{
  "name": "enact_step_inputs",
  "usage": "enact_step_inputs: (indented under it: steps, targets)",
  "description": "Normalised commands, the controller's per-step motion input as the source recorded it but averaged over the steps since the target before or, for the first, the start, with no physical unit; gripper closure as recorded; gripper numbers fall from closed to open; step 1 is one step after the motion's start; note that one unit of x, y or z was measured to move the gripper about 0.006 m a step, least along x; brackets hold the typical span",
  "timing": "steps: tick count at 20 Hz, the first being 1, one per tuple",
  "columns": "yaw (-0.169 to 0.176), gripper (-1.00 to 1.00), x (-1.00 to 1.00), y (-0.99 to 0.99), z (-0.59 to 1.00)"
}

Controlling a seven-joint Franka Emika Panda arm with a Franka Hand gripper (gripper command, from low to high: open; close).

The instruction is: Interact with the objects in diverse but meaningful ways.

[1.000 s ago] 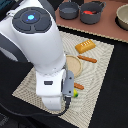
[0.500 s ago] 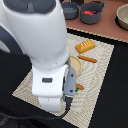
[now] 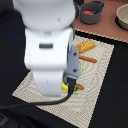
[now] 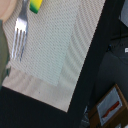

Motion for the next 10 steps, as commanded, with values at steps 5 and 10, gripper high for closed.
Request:
enact_step_inputs:
  steps: [5,10]
  targets:
    - [0.067,-1.00,0.02,0.27,0.19]
    - [0.114,-1.00,0.00,0.66,-0.08]
